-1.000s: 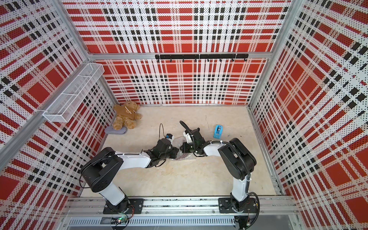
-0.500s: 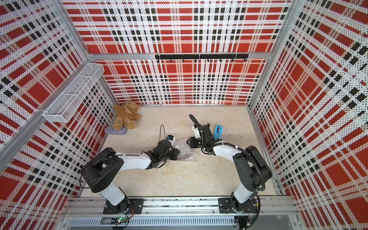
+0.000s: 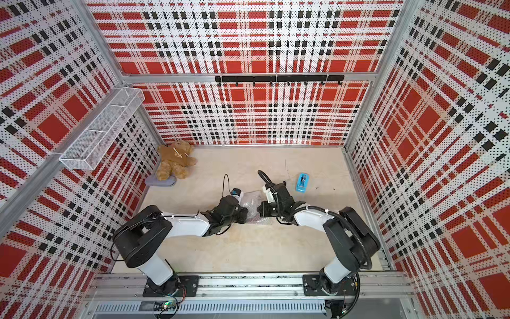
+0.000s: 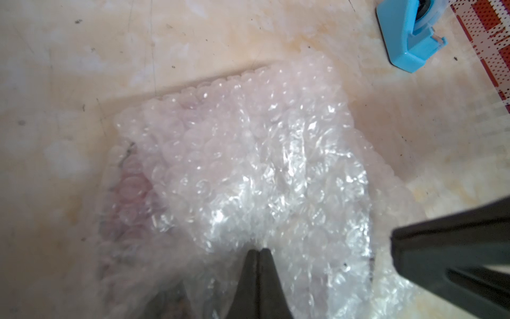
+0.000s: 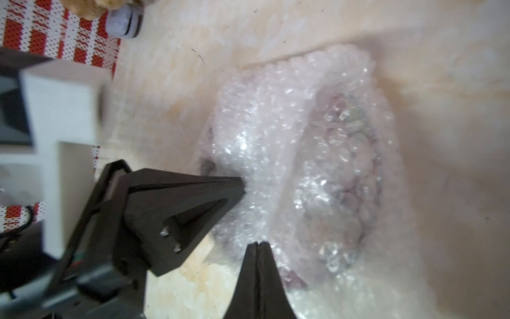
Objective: Wrap dinner plates in bubble wrap
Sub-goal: Wrap the plate in the bubble wrap.
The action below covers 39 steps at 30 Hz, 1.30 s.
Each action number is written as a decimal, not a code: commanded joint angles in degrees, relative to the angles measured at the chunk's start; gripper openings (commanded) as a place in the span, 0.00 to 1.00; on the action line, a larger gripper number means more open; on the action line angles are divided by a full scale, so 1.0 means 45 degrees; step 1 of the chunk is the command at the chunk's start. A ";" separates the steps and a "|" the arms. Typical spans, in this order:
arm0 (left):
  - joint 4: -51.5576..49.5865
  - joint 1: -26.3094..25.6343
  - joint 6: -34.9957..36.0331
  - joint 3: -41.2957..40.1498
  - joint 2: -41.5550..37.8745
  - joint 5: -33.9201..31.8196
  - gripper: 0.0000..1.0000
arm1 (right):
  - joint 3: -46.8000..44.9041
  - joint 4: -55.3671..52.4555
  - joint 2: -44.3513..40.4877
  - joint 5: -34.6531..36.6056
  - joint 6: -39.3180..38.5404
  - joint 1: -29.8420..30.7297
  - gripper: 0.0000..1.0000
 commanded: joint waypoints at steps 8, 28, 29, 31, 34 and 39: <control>-0.1001 -0.0151 -0.0424 -0.0745 0.0395 0.0855 0.00 | 0.0500 0.0892 0.1397 -0.0554 0.0167 0.0961 0.00; -0.0099 0.0386 -0.1310 0.0715 -0.0011 0.2590 0.12 | -0.0518 0.0441 0.2238 -0.0576 0.0222 0.0992 0.00; -0.0124 0.0388 -0.1200 0.0871 0.0208 0.2656 0.12 | -0.0542 0.0463 0.2193 -0.0565 0.0244 0.0987 0.00; -0.0377 0.0396 -0.0953 0.1275 0.0309 0.2395 0.12 | -0.0593 0.0508 0.2168 -0.0553 0.0234 0.0987 0.00; -0.0781 0.0633 -0.0599 0.1892 0.0075 0.2156 0.15 | -0.0629 0.0518 0.2168 -0.0544 0.0246 0.0987 0.00; -0.1710 0.1166 -0.0060 0.2863 0.1100 0.2458 0.10 | -0.0688 0.0588 0.2140 -0.0469 0.0278 0.0987 0.00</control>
